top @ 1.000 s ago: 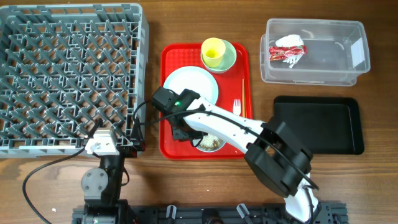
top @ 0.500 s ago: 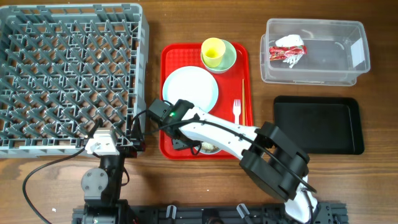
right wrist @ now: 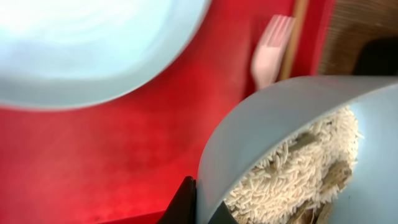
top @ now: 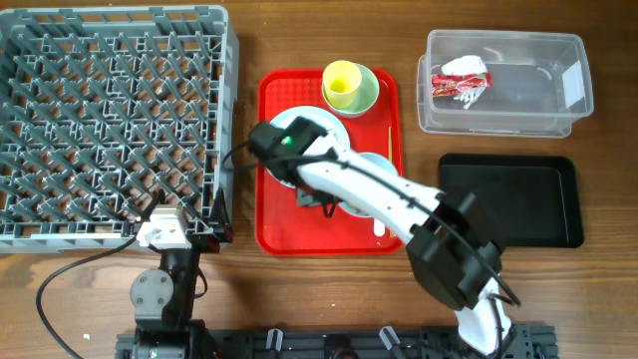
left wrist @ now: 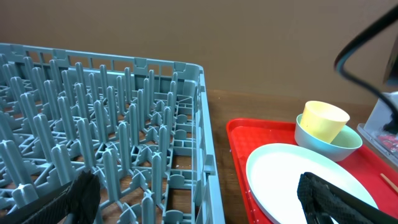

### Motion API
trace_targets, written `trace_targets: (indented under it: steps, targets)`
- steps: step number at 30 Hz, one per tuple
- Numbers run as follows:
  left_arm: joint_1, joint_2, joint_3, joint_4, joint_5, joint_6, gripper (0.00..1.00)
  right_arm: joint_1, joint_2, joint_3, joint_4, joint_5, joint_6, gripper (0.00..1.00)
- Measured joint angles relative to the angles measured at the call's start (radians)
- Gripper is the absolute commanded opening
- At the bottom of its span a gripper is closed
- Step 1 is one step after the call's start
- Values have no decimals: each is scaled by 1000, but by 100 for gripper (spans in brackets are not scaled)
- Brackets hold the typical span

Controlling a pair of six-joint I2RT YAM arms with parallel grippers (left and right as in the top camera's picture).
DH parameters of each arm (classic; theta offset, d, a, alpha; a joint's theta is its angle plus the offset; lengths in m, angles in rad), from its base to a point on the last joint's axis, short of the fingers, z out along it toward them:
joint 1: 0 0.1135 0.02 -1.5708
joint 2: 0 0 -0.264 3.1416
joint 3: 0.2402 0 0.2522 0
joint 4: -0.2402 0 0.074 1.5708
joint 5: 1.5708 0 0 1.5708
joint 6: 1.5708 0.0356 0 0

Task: Sort waste into correct bins and load items into the dishwasher rack
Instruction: 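Lift the rice bowl and move it over the black tray, then tilt the bowl with the right gripper to dump rice onto the black tray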

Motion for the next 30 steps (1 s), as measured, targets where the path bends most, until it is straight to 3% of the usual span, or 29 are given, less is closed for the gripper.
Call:
trace_targets:
  steps: [5,10,17,30]
  targets:
    - [0,0,0,0,0,0,100,-171,-53,4,-24,-39,23,4]
    - [0,0,0,0,0,0,100,-452,-240,7,-61,-131,-56,4]
    - [0,0,0,0,0,0,100,-827,-317,-3,-65,-429,-355,4]
    - [0,0,0,0,0,0,100,-1333,-318,-415,24,-1071,-861,4]
